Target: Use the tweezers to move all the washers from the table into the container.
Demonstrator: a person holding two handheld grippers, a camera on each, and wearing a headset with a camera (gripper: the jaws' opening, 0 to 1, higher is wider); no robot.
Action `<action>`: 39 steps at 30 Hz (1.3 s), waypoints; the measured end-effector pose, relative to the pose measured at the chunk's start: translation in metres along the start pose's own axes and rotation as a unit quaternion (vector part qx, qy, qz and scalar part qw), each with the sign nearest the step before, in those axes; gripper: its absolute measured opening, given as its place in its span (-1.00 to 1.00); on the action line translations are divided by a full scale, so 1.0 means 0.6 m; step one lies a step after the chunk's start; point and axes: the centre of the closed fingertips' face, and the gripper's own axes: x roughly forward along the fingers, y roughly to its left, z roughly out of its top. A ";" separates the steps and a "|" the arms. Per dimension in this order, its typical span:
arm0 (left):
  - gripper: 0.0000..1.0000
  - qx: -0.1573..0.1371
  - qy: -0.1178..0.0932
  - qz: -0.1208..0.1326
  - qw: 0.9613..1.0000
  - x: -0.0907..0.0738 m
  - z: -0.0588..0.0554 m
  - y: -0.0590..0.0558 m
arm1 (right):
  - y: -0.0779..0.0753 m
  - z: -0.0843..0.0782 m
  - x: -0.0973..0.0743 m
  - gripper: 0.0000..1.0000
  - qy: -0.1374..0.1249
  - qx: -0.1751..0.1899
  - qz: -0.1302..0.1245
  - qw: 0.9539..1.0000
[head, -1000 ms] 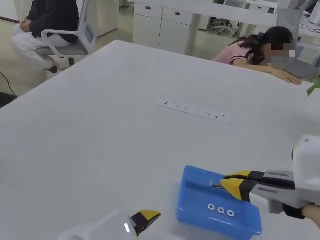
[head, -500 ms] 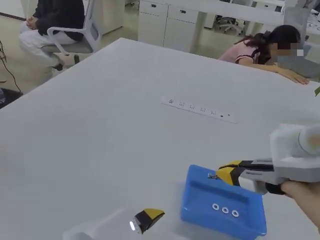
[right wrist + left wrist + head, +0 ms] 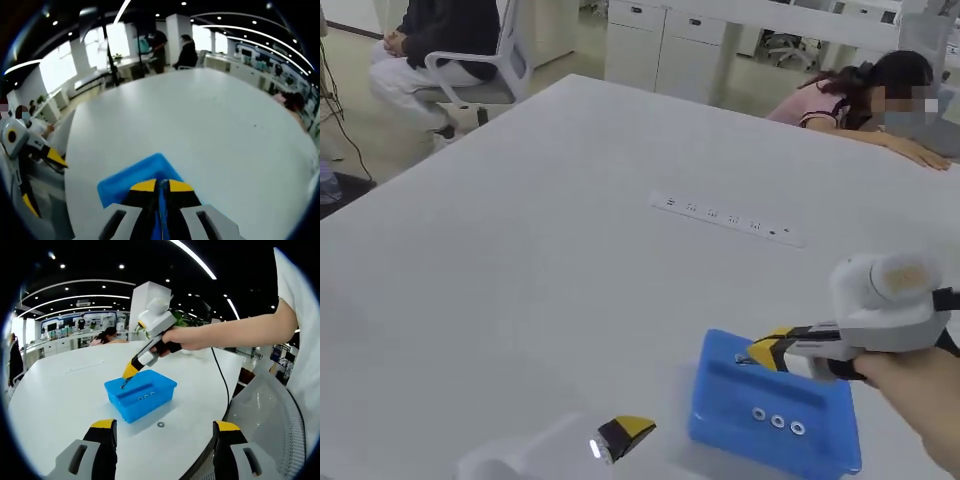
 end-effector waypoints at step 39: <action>0.54 0.009 0.015 -0.004 1.000 0.002 -0.008 -0.003 | 0.054 -0.057 0.004 -0.93 0.161 -0.052 0.058 0.984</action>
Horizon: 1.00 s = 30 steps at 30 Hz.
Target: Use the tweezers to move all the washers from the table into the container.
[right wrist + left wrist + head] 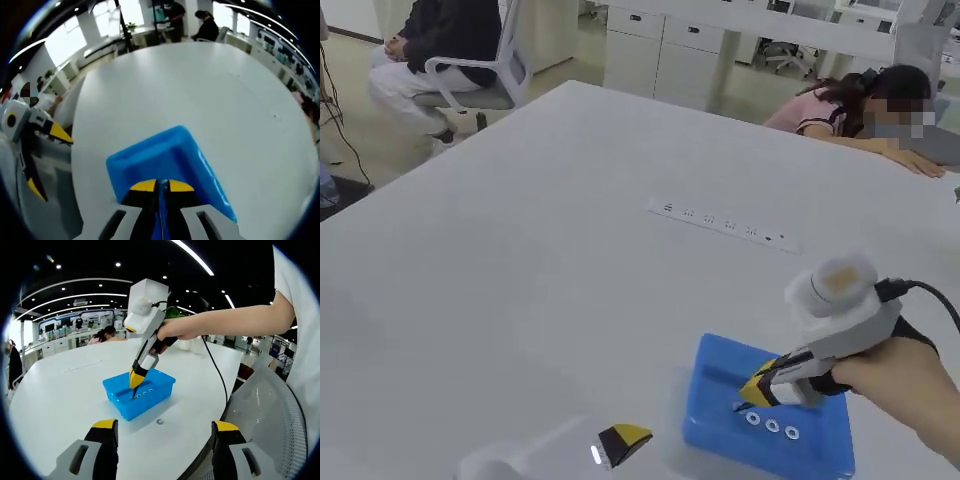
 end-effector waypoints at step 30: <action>0.53 0.000 -0.007 0.004 1.000 -0.002 0.005 0.003 | -0.011 0.040 0.018 -0.90 -0.182 0.058 -0.002 0.982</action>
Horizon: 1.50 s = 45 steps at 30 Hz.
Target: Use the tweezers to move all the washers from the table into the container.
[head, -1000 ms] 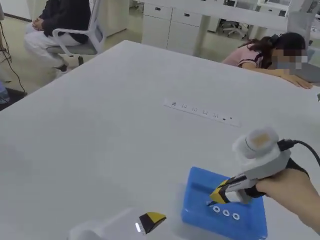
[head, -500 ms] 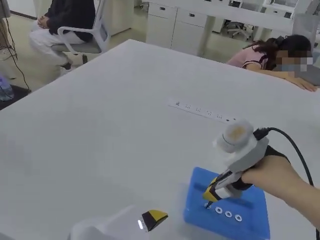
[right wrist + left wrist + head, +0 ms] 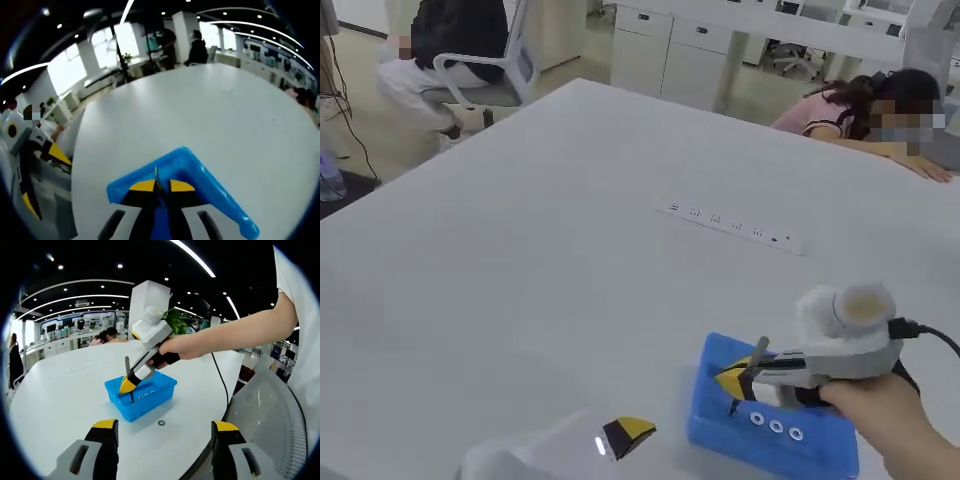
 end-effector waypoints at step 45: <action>0.52 0.006 0.001 -0.003 1.000 0.002 -0.001 -0.003 | 0.140 -0.034 -0.069 -0.90 -0.023 -0.018 0.034 0.999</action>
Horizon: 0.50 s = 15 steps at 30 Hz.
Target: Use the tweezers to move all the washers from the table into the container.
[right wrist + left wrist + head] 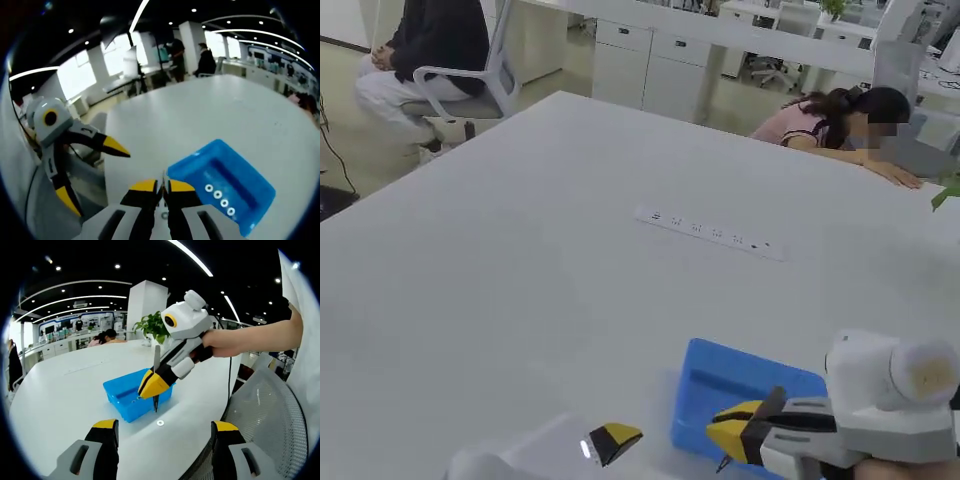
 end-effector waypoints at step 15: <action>0.52 -0.001 0.004 -0.002 1.000 0.001 -0.004 0.000 | -0.012 -0.044 0.019 -0.89 0.014 0.012 -0.007 1.000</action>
